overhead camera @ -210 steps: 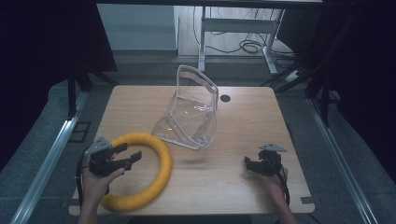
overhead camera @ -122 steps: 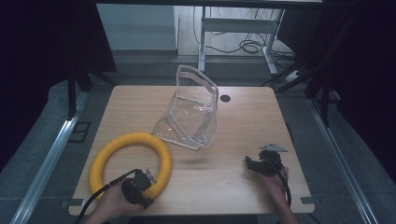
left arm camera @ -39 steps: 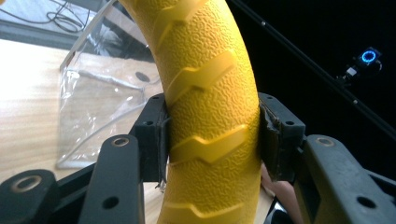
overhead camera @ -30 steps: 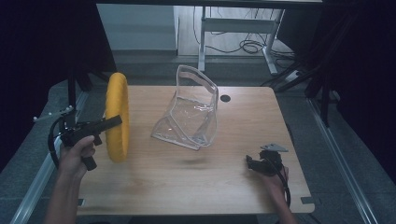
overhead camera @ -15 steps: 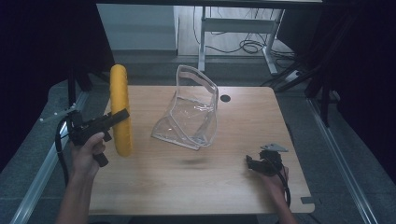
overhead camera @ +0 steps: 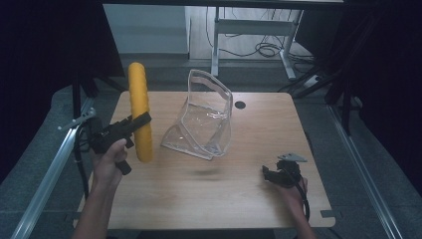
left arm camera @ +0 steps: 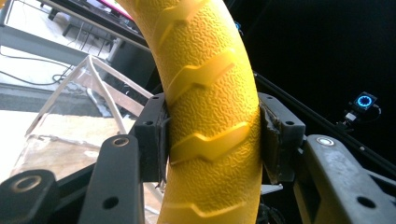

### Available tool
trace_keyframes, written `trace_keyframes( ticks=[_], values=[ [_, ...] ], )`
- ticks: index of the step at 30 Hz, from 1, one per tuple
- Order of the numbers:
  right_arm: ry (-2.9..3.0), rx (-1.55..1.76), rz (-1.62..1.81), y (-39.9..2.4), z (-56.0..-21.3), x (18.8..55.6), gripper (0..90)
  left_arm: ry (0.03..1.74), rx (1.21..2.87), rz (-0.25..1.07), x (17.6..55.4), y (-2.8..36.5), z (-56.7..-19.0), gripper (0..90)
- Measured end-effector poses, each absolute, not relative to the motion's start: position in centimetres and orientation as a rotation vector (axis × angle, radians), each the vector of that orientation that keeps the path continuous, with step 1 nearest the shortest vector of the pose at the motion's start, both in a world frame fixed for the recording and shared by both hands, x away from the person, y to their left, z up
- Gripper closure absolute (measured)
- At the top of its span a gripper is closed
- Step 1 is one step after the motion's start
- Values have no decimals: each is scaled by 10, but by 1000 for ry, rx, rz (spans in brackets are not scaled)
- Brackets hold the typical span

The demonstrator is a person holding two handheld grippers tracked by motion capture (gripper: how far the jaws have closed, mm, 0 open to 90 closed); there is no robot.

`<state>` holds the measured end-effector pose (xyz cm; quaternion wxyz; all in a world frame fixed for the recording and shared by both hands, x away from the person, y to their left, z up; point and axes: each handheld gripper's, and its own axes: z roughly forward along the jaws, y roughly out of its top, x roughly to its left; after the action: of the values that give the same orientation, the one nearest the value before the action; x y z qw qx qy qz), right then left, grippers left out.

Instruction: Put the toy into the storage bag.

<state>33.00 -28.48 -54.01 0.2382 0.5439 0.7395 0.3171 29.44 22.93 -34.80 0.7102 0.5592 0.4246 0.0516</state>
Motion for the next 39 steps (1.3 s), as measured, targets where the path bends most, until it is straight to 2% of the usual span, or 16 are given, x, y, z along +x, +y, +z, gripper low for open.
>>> trace_keyframes(
  ticks=[39],
  values=[
    [2022,1495,865,-285,-540,330,199,838,1211,157,298,187,-290,504]
  ],
)
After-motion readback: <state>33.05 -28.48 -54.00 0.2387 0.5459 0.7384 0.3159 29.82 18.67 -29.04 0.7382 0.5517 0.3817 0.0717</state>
